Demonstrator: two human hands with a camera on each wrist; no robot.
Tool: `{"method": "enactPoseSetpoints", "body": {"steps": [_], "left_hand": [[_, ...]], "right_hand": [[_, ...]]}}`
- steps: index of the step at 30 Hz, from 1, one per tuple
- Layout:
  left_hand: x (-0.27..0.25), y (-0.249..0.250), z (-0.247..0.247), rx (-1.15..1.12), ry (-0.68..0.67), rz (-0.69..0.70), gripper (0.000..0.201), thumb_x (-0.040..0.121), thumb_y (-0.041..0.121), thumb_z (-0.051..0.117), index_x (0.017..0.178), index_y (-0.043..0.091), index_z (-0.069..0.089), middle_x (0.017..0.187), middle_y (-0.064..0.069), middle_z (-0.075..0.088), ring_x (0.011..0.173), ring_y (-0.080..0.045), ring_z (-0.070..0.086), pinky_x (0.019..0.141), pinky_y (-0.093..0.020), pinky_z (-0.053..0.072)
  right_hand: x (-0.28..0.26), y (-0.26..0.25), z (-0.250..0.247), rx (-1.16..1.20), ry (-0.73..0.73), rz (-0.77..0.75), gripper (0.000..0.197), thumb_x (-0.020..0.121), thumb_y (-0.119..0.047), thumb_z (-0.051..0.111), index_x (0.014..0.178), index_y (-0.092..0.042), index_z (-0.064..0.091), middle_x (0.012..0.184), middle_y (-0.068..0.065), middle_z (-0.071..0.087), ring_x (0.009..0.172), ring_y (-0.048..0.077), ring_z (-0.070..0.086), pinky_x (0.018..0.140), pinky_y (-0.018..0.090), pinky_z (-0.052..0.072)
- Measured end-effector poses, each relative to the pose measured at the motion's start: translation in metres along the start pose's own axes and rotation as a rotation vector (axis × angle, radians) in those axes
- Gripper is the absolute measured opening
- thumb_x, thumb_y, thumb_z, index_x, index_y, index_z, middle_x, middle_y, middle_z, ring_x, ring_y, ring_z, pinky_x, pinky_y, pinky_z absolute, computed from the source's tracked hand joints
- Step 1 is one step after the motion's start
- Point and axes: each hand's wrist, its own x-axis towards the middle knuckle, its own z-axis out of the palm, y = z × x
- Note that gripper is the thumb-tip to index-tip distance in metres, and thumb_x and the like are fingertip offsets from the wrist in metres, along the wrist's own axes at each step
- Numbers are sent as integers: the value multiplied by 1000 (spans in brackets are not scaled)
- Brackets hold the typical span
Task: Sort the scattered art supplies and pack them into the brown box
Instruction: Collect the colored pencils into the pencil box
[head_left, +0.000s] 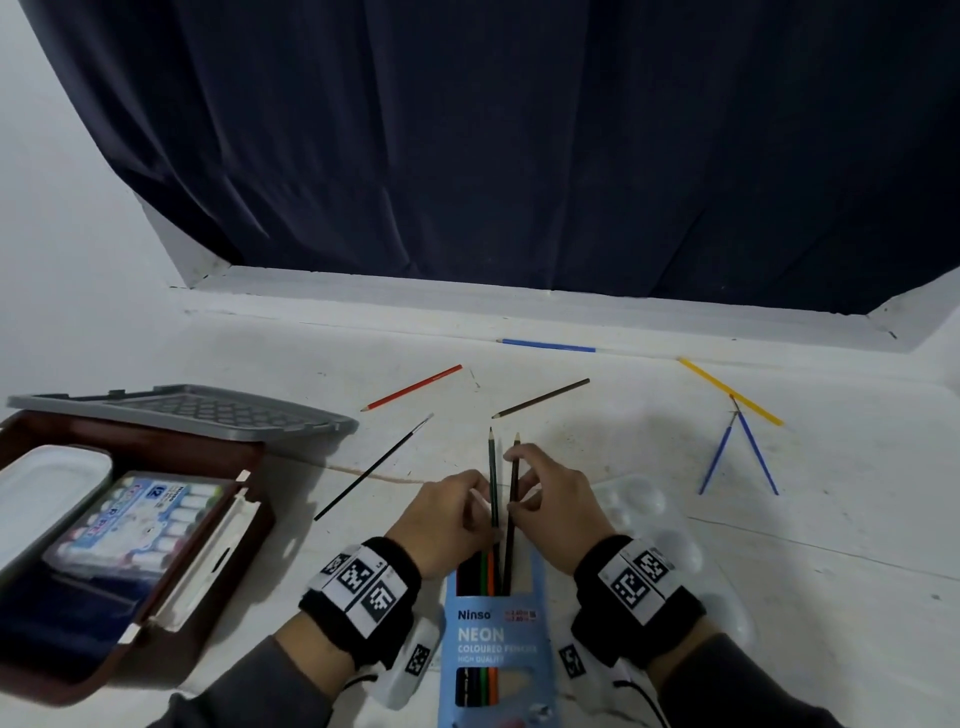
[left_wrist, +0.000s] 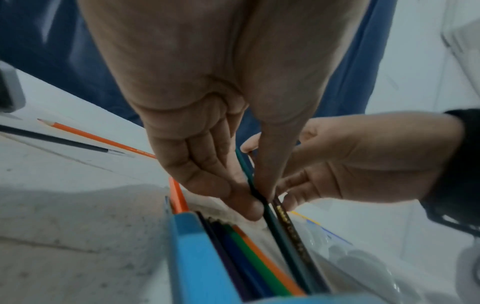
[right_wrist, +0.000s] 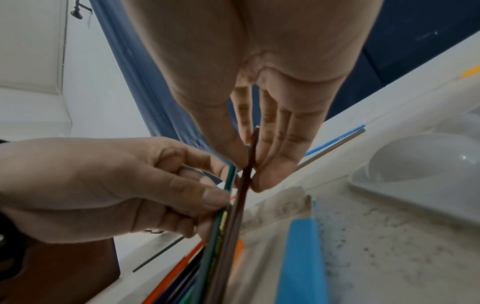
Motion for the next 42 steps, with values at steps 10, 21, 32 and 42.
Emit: {"method": "enactPoseSetpoints", "body": {"steps": [10,21,32,42], "left_hand": [[-3,-4,7,642,-63,164,76,83,59,66,145,24,39,147,0,34,135,-24,32,106,-42,34],[-26,-21,12,776,-162,319,69,86,61,15,136,30,52,158,13,32,151,-23,20,102,-54,17],[-44,-21,1,715,-237,453,30,93,44,55,124,41,56,134,19,50,129,-8,42,87,-42,21],[-42,-15,-1,625,-225,408,36,90,43,65,124,33,62,140,18,52,132,-6,41,96,-40,20]], "right_hand": [[3,9,-3,-147,-89,28,47,81,-14,74,126,-15,60,92,-5,60,79,8,55,77,16,46],[-1,4,-7,-215,-131,16,27,78,-17,79,100,-3,73,84,10,70,78,23,65,77,37,53],[-23,6,9,-607,-399,-146,18,89,-8,55,95,-10,72,99,9,62,94,27,59,78,36,49],[-42,10,0,-447,-403,-223,27,84,-10,55,97,-22,76,92,0,71,88,21,63,80,37,52]]}}
